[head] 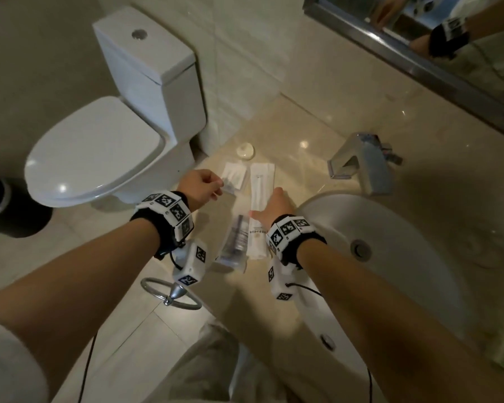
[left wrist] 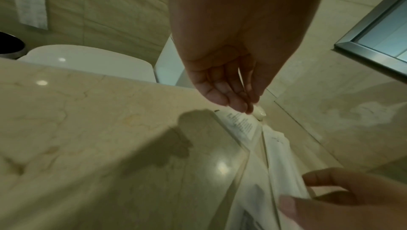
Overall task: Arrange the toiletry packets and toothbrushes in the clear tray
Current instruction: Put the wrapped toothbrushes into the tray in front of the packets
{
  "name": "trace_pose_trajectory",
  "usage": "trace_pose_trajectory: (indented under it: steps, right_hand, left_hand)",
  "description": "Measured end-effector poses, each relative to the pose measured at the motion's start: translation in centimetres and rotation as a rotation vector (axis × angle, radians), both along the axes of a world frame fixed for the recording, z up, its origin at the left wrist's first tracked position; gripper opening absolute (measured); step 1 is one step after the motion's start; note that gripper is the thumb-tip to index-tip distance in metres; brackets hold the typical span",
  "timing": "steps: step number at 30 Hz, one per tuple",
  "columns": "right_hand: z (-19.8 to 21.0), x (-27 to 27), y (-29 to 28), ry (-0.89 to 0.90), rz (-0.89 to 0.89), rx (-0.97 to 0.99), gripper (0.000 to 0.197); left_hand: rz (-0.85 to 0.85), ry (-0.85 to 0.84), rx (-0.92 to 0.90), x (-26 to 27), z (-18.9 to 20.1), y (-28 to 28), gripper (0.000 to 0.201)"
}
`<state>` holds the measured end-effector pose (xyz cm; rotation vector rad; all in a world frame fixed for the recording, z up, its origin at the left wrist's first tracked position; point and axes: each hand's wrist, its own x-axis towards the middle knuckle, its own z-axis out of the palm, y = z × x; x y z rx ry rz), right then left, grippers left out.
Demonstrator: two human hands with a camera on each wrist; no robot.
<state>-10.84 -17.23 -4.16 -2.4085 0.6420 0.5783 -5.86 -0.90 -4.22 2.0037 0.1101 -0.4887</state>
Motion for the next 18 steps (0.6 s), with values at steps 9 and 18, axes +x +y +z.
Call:
trace_pose_trajectory:
  steps: [9,18]
  right_hand:
    - [0.0,0.8,-0.7,0.089,-0.002,0.012,0.041]
    - [2.4,0.3,-4.5,-0.030,-0.184,0.369,0.039]
  left_hand:
    - [-0.023,0.010,0.010,1.2,0.3,0.7,0.024]
    - [-0.093,0.017,-0.036,1.6,2.5,-2.8,0.021]
